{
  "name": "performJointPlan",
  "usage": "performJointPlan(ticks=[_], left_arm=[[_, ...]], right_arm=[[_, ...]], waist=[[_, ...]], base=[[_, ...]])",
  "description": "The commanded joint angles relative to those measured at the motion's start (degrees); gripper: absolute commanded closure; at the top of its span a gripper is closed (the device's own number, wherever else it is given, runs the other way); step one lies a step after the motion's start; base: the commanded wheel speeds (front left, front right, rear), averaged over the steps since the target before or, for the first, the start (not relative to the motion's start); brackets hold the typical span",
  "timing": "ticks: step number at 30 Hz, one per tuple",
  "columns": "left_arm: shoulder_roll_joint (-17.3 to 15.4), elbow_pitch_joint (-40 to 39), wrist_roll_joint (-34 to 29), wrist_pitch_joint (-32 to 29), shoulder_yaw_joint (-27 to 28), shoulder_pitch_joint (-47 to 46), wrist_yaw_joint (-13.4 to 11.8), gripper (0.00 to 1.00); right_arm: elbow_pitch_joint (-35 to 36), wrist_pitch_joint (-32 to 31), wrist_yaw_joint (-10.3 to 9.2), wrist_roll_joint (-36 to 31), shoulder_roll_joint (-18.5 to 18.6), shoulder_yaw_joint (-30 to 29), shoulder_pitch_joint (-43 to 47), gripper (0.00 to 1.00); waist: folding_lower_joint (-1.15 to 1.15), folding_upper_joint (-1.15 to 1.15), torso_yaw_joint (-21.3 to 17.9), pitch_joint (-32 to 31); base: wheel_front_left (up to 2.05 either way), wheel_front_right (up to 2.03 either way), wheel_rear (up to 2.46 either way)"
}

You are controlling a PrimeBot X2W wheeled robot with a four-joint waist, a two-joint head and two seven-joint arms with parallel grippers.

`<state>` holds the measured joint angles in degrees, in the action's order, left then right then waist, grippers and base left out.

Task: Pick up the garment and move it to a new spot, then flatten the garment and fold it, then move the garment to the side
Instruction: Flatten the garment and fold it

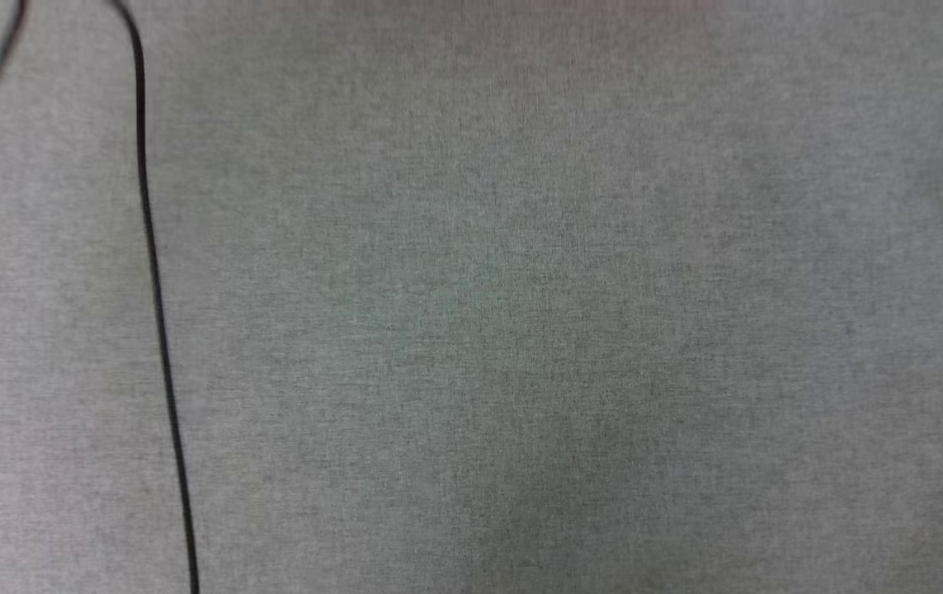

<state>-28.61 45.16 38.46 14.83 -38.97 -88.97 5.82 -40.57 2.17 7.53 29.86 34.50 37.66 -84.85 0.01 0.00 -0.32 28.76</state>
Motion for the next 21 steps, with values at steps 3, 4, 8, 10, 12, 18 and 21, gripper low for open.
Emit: performJointPlan(ticks=[3,4,8,10,12,18,21], left_arm=[[-1.38,-3.66,0.67,0.40,1.16,7.52,-1.04,1.00],[-1.80,-5.06,0.93,0.43,1.67,10.03,-1.51,1.00],[-3.01,-12.05,1.96,0.46,3.78,21.85,-4.03,1.00],[-3.52,-15.51,2.87,0.47,4.65,27.86,-5.44,1.00],[-3.96,-18.41,3.57,0.47,5.25,33.80,-6.78,1.00],[-5.74,-24.90,5.51,0.48,5.27,49.22,-9.60,1.00],[-6.41,-26.75,6.82,0.47,5.19,56.26,-10.86,1.00]], right_arm=[[1.25,1.71,-0.09,2.46,0.94,1.41,5.67,1.00],[1.70,2.17,-0.09,3.16,1.05,1.84,7.54,1.00],[4.00,4.04,-0.09,5.75,1.21,3.17,16.45,1.00],[5.48,4.56,-0.09,6.71,1.29,3.63,20.88,1.00],[6.82,5.14,-0.09,7.64,1.63,3.64,25.25,1.00],[11.40,6.11,-0.09,8.54,3.32,1.56,39.24,1.00],[13.69,5.47,-0.08,8.44,3.16,0.02,46.75,1.00]], waist=[[-0.01,0.00,0.10,-2.36],[-0.01,0.00,0.13,-3.04],[-0.01,0.00,0.23,-6.12],[-0.01,0.00,0.26,-7.68],[-0.01,0.00,0.29,-9.20],[-0.01,0.00,0.77,-13.72],[-0.01,0.00,0.54,-16.23]], base=[[0.00,0.00,0.00],[0.00,0.00,0.00],[0.00,0.00,0.00],[0.00,0.00,0.00],[0.00,0.00,0.00],[0.00,0.00,0.00],[0.00,0.00,0.00]])
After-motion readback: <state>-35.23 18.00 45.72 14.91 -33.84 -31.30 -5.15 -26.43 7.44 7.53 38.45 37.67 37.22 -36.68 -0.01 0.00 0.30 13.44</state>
